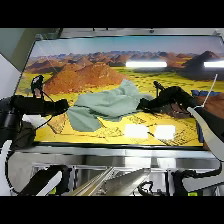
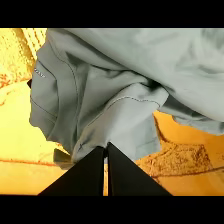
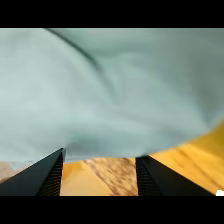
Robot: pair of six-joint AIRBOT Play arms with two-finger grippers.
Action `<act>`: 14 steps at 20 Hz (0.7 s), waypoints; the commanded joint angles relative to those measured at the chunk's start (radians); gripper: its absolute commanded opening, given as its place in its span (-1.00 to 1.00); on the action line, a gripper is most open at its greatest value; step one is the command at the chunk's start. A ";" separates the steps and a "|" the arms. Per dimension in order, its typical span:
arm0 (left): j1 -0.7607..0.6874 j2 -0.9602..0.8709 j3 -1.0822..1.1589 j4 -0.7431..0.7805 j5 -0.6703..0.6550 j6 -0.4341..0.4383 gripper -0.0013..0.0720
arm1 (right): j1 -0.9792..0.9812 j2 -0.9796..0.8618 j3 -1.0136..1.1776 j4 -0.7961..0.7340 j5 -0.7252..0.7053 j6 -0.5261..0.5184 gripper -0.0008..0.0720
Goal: Fold the shirts.
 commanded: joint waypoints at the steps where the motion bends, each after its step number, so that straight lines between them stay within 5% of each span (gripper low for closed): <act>1: 0.011 -0.026 0.001 0.001 0.002 0.043 -0.93 | 0.069 -0.032 0.000 0.029 0.090 0.019 -0.06; 3: 0.011 -0.021 0.001 0.003 -0.008 0.061 -0.93 | 0.071 -0.039 0.001 0.030 0.091 0.019 -0.12; 5: 0.011 0.000 0.001 0.003 -0.026 0.071 -0.93 | 0.071 -0.035 0.010 0.030 0.082 0.019 -0.91; 9: 0.011 0.111 0.038 0.003 -0.112 0.071 -0.93 | 0.052 0.065 0.133 0.031 -0.060 -0.019 -0.91; 14: -0.011 0.343 0.439 0.003 -0.230 0.079 -0.93 | -0.066 0.441 0.563 0.034 -0.230 -0.060 -0.91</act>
